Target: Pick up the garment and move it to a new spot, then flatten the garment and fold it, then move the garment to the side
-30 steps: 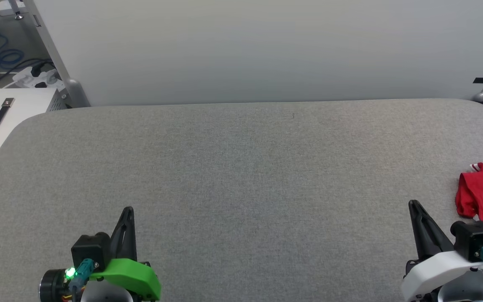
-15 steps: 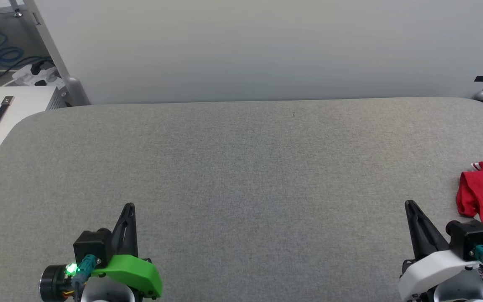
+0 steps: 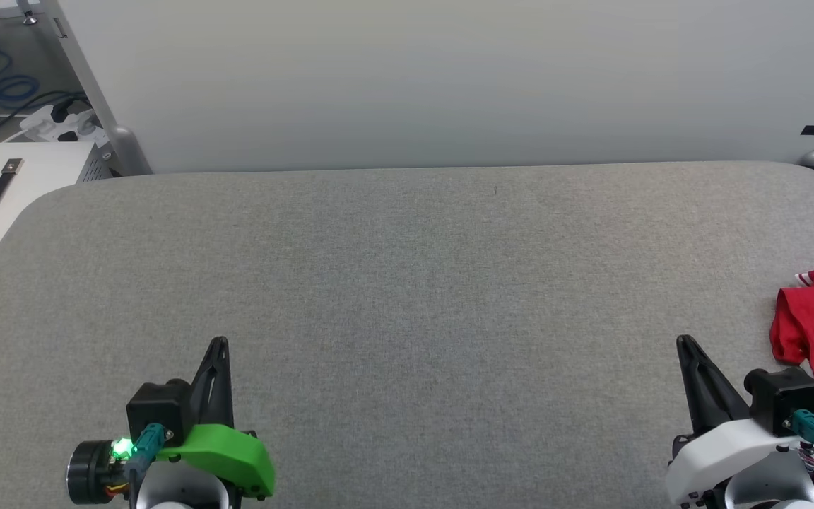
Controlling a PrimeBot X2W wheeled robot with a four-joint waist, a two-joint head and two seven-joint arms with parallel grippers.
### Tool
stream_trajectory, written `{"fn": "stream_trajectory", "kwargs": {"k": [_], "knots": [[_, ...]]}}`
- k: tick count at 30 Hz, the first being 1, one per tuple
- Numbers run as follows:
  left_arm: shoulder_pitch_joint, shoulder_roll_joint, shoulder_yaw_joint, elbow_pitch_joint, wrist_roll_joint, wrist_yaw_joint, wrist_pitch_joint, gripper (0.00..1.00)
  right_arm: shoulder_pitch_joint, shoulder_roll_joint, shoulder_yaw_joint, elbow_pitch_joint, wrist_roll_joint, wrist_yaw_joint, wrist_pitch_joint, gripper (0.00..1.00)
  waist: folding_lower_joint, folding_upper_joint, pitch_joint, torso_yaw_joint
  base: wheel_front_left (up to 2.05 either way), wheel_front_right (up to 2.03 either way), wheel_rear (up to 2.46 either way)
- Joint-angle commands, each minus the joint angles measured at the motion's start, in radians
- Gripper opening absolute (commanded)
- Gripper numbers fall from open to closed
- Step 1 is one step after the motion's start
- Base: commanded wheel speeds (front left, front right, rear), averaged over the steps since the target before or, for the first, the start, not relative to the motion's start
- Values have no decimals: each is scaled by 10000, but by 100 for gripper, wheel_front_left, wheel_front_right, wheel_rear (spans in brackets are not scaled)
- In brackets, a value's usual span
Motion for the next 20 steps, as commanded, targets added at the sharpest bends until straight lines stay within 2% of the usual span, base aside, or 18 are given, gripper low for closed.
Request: {"fn": "stream_trajectory", "kwargs": {"k": [1, 20], "knots": [[-109, -127, 82, -73, 156, -71, 51, 0, -218, 29, 36, 68, -143, -9, -64, 0, 0, 0, 6, 1, 0, 0, 0], [-146, -551, 546, -307, 875, -421, 450, 0, -425, 121, 77, 355, -357, -11, -154, 0, 0, 0, 85, 12, 0, 0, 0]]}}
